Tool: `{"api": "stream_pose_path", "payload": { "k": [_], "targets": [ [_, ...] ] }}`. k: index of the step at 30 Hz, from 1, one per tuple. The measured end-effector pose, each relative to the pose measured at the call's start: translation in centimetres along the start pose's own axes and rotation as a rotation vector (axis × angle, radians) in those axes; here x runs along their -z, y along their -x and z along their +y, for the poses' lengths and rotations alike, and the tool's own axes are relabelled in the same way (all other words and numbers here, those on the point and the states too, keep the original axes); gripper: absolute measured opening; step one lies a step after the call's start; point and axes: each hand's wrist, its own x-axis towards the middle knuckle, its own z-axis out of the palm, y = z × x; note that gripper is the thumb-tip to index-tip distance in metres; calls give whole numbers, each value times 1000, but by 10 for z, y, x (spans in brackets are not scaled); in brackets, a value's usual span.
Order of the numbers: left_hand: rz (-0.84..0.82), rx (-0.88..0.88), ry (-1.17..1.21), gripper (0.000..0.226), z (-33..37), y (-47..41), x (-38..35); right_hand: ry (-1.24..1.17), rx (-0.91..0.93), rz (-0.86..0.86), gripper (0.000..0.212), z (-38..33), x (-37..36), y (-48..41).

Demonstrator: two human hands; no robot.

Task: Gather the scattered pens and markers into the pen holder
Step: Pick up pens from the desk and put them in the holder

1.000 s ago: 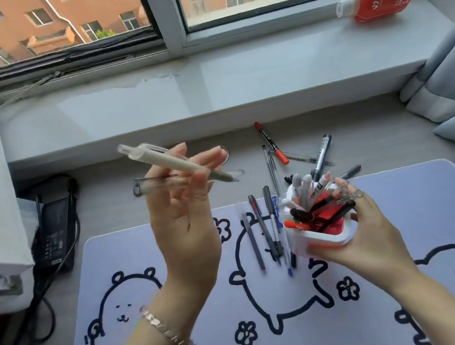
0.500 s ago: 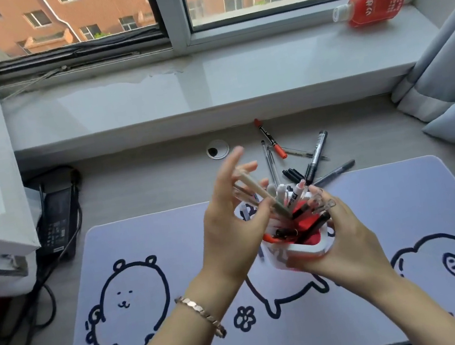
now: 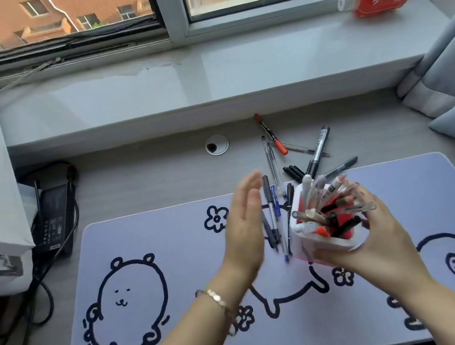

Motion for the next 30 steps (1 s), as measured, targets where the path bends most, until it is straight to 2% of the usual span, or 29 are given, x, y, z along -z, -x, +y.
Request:
{"api": "stream_pose_path", "payload": {
  "k": [2,4,7,10,14,18,21,23,25,27,30],
  "targets": [
    [188,212,-184,39,-24,-24,7,-3,-27,25,94,5,5,-2],
    [206,405,-385,59,-41,-43,9,-11,-57,45,94,10,8,-4],
    [148,398,-616,67,-51,-62,0,-12,-89,54,97,16,10,-8],
    [118,341,-795,56,-61,-73,-13,19,-103,51,97,21,8,-9],
    [106,313,-691,18,-72,-75,-15,37,-120,25,97,22,4,-8],
    [66,338,-576,27,-71,-67,-3,27,-127,4,97,19,3,-8],
    [194,431,-263,18,-50,-57,11,44,-119,-1,96,16,3,-9],
    [260,308,8,14,-22,-47,21,55,-112,-2,96,13,2,-10],
    [277,28,187,19,12,-35,32,68,-92,-13,97,10,0,-10],
    [263,-224,300,30,45,-19,37,58,-79,-31,97,7,-5,-10],
    [259,-401,409,42,68,5,27,49,-58,-54,98,3,-12,-8]
  ]
}}
